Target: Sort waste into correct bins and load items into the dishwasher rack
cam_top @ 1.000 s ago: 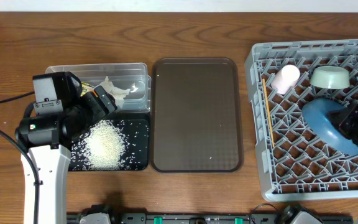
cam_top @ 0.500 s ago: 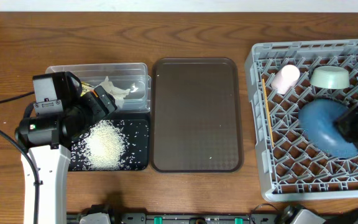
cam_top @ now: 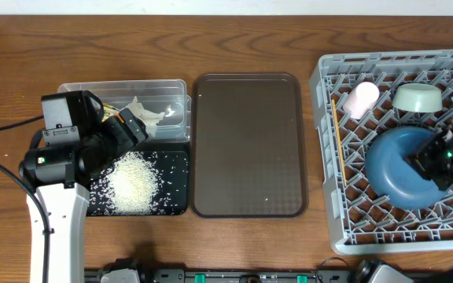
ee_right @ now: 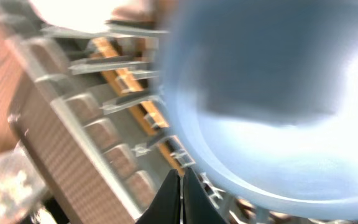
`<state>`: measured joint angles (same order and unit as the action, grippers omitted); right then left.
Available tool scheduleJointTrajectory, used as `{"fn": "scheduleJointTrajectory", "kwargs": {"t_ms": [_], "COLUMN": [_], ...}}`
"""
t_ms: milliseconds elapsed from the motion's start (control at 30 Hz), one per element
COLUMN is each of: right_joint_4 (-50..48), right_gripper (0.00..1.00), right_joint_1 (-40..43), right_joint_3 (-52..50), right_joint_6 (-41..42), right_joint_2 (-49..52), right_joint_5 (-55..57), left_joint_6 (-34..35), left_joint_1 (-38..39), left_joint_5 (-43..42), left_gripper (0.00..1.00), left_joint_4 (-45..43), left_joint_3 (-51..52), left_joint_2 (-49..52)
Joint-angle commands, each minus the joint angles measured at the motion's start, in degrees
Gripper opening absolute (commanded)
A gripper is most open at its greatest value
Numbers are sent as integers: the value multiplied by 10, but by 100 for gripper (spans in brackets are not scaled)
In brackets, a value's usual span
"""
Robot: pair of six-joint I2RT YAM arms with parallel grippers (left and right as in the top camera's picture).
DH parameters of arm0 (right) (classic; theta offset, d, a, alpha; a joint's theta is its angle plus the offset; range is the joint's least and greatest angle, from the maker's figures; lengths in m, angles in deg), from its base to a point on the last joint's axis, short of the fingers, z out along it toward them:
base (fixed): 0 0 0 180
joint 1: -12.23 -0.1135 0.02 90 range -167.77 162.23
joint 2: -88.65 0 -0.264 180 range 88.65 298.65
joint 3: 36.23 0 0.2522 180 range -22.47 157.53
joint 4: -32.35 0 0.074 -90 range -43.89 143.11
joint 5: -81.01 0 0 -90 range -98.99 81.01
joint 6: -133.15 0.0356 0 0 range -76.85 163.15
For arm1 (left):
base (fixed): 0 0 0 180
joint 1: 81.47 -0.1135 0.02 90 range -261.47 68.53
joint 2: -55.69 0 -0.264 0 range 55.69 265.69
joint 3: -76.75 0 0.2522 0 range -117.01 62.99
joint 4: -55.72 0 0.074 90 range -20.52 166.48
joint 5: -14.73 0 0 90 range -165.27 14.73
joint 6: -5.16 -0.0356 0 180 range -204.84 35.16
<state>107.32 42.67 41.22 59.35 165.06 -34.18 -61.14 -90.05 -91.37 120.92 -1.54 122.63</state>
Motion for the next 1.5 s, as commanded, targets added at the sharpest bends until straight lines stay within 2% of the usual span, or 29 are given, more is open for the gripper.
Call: {"fn": "scheduleJointTrajectory", "kwargs": {"t_ms": [0,67,200,267,367,633,700,767,833,900,1133,1467], "right_joint_4": [-10,-20,-42,-55,-72,-84,-87,-92,-103,-117,-201,-229], "right_gripper": [6,11,43,51,55,53,42,24,12,3,1,1], "right_joint_1": [-74,-122,-224,-268,-315,-374,-377,-379,-380,-380,-380,-395], "right_joint_3": [19,19,19,19,19,19,19,19,19,19,19,19], "right_joint_6": [-48,-58,-58,-57,-57,-56,-56,-56,-56,-56,-66,-190], "right_joint_2": [-31,-31,-20,-9,13,95,120,141,160,172,178,180], "right_joint_5": [-23,1,103,147,182,232,232,232,232,233,237,232], "left_joint_6": [-8,-8,-8,-7,-8,-8,-8,-8,-8,-7,-8,-8], "left_joint_1": [-2,-2,-2,-2,-2,-2,-2,-2,-2,-2,-2,-2], "left_joint_5": [8,8,8,8,8,8,8,8,8,8,8,8], "left_gripper": [95,95,95,95,95,94,95,95,95,95,94,95], "left_joint_4": [2,2,2,2,2,2,2,2,2,2,2,2], "left_joint_3": [-1,-1,-1,-1,-1,-1,-1,-1,-1,-1,-1,-1], "left_joint_2": [-6,-6,-6,-6,-6,-6,-6,-6,-6,-6,-6,-6]}}
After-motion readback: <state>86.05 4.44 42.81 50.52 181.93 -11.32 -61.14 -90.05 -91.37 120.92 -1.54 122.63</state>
